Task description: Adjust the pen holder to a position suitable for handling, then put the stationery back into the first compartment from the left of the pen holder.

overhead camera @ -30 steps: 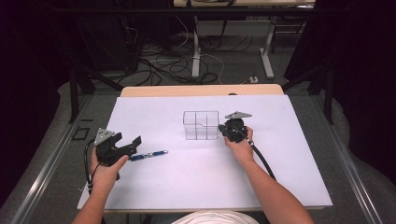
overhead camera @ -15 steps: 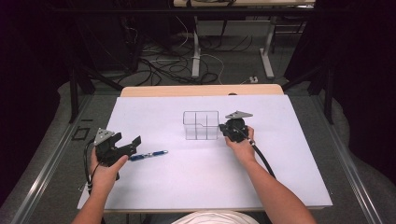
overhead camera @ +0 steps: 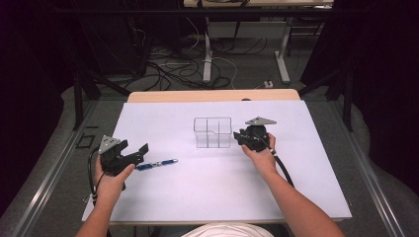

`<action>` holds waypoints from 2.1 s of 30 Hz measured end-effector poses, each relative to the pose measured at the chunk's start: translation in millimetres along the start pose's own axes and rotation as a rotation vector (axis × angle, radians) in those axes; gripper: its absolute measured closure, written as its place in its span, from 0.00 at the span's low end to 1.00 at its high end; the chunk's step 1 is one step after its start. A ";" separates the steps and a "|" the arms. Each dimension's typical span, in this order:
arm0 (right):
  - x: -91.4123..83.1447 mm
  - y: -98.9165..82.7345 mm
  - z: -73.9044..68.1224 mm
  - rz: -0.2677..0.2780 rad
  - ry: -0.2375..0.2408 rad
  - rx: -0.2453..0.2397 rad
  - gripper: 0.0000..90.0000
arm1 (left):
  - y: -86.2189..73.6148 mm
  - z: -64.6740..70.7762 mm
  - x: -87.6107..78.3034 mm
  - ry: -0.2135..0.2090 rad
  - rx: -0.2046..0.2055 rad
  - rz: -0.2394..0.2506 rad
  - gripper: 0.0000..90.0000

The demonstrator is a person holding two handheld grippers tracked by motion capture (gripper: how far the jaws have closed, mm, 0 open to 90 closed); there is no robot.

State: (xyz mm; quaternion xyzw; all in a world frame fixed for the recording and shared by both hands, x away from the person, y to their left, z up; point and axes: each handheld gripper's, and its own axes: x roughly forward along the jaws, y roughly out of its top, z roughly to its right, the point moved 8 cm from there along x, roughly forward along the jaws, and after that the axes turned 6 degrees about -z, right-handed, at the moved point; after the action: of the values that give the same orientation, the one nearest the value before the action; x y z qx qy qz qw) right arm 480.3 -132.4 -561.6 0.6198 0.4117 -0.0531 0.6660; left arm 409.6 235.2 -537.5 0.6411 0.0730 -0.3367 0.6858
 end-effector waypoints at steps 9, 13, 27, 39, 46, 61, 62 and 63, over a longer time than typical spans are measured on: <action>-17.1 2.7 -6.2 0.003 0.032 -0.014 0.55 | 0.5 0.8 -0.5 0.000 0.005 0.002 0.17; -24.7 4.6 -10.8 0.025 0.066 -0.027 0.49 | 0.3 -0.8 -0.4 0.010 0.011 -0.002 0.17; -48.5 2.7 -20.2 0.049 0.098 -0.055 0.25 | -1.9 -3.5 2.1 0.031 0.029 -0.008 0.17; -67.5 -11.2 -14.3 0.019 0.064 -0.066 0.12 | -3.0 0.2 3.1 0.024 0.042 -0.019 0.17; -84.6 -22.2 -2.1 0.015 0.033 -0.043 0.00 | -2.2 -0.9 2.3 0.030 0.046 -0.017 0.17; -108.4 -52.8 44.8 0.040 0.010 0.103 0.00 | -1.6 1.5 2.6 0.017 0.070 -0.038 0.18; -109.3 -53.0 46.8 0.042 0.006 0.110 0.00 | -1.7 2.1 2.5 0.015 0.076 -0.044 0.19; -110.2 -53.6 48.6 0.043 0.004 0.114 0.00 | -1.4 2.5 2.4 0.013 0.084 -0.045 0.19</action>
State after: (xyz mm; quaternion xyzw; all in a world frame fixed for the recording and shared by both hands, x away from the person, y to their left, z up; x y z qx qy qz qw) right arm 400.3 -235.1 -541.0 0.6655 0.3960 -0.0610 0.6297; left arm 409.9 232.0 -539.5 0.6698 0.0777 -0.3504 0.6500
